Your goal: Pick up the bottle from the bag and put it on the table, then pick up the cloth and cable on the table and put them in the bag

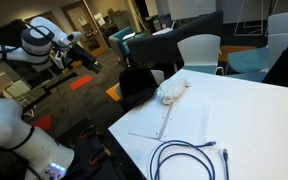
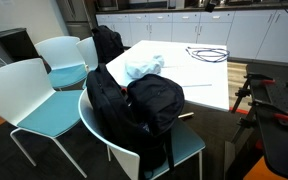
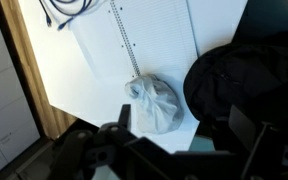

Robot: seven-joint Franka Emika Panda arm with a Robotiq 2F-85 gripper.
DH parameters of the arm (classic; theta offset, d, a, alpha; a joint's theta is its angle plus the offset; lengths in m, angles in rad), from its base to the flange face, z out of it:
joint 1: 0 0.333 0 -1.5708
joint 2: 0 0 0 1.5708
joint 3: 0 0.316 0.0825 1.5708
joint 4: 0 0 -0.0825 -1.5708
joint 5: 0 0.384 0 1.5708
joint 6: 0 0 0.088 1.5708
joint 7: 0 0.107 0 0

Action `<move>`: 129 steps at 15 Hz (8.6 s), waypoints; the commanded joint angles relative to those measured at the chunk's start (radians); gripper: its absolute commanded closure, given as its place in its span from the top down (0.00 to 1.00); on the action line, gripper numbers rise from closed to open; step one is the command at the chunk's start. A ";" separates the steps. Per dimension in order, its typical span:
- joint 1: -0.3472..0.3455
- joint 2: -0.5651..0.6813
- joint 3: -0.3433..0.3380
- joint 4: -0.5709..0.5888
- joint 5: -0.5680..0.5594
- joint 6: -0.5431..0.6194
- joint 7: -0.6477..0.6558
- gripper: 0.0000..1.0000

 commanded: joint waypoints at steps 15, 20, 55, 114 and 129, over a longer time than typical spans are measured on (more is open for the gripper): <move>-0.032 0.263 -0.147 0.093 -0.067 0.302 -0.230 1.00; -0.054 0.442 -0.165 0.169 -0.094 0.467 -0.285 1.00; 0.082 1.168 -0.222 0.671 0.026 0.579 -0.620 1.00; -0.068 1.548 0.013 1.111 0.261 0.314 -1.175 0.06; -0.088 1.367 -0.012 1.071 0.428 0.041 -1.156 0.06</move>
